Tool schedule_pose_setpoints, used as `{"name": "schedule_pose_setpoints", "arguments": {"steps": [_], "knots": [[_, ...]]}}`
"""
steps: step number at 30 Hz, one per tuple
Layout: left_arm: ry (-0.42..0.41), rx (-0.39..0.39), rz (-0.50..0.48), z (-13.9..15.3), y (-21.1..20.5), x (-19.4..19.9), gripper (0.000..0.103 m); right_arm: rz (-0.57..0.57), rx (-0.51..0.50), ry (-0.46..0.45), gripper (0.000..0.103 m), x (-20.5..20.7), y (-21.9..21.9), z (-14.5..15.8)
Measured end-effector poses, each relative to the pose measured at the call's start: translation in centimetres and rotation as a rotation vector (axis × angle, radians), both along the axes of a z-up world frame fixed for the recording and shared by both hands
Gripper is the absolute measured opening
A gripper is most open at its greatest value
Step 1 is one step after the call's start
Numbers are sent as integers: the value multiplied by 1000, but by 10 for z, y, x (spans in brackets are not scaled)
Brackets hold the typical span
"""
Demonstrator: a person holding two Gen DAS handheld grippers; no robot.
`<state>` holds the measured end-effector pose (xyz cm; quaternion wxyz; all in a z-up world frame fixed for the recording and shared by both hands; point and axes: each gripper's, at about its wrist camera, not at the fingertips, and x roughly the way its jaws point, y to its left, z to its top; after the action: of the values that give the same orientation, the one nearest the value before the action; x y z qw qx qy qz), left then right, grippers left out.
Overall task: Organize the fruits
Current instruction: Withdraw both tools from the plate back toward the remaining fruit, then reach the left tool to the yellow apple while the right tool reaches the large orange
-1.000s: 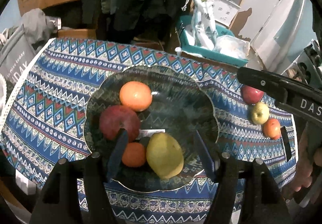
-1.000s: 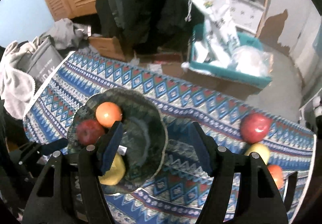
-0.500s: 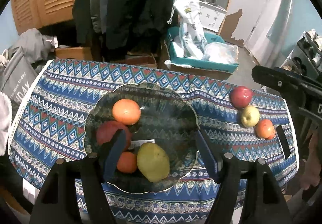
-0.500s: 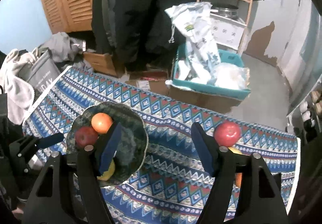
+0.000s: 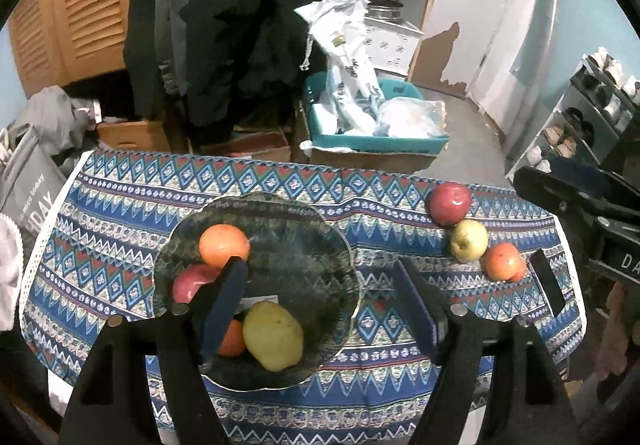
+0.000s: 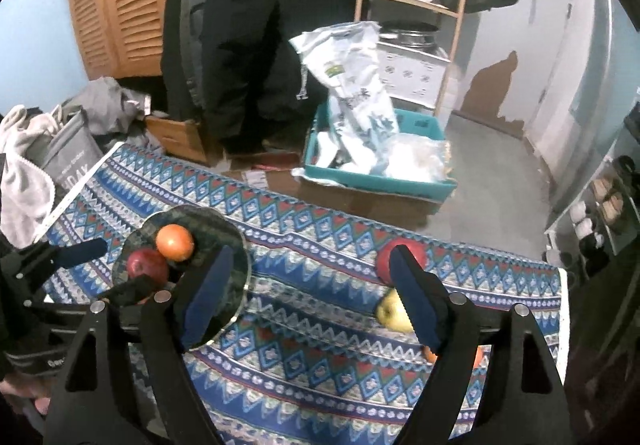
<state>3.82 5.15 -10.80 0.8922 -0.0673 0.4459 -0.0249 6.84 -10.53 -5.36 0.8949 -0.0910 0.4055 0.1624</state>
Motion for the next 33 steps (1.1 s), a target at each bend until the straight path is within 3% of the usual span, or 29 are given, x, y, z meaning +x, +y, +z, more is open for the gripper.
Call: {"name": "schedule_pose_setpoints", "arguments": {"steps": [33], "knots": [[-10, 55, -220, 11, -121, 16, 80, -257, 3, 13, 82, -19, -156, -14]]}}
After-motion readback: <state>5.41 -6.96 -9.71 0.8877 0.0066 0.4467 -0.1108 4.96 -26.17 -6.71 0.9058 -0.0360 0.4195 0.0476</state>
